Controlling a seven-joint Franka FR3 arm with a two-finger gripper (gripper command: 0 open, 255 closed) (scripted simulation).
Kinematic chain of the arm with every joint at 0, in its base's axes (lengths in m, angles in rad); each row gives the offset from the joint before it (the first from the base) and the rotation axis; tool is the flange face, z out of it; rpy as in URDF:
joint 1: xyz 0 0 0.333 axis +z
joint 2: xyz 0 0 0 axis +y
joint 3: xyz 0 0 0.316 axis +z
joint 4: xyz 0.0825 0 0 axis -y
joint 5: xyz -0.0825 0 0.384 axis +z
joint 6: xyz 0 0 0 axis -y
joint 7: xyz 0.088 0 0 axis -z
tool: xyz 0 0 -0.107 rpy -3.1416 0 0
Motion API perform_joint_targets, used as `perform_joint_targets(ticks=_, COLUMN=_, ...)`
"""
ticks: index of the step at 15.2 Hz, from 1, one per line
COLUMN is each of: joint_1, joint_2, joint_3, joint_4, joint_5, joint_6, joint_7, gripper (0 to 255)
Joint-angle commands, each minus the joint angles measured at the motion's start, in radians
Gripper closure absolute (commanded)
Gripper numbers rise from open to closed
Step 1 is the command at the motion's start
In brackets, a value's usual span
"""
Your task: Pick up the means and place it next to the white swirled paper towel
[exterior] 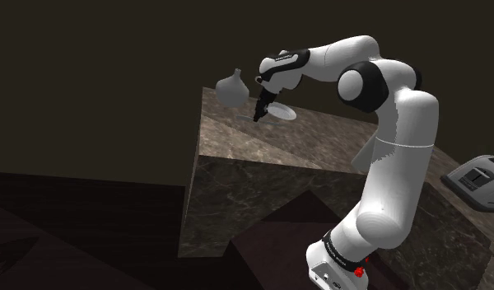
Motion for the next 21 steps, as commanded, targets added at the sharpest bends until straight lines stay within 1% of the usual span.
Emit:
perform_joint_targets(ticks=1, joint_1=0.0, joint_2=0.0, joint_3=0.0, joint_4=0.0, joint_5=0.0, joint_6=0.0, joint_7=0.0, gripper=255)
perform_joint_targets(ticks=5, joint_1=0.0, joint_2=0.0, joint_3=0.0, joint_4=0.0, joint_5=0.0, joint_6=0.0, joint_7=0.0, gripper=255)
perform_joint_targets(ticks=21, joint_1=0.008, joint_2=-0.078, joint_3=-0.023, joint_4=0.106, joint_5=-0.053, joint_6=-0.173, joint_7=0.053, gripper=255)
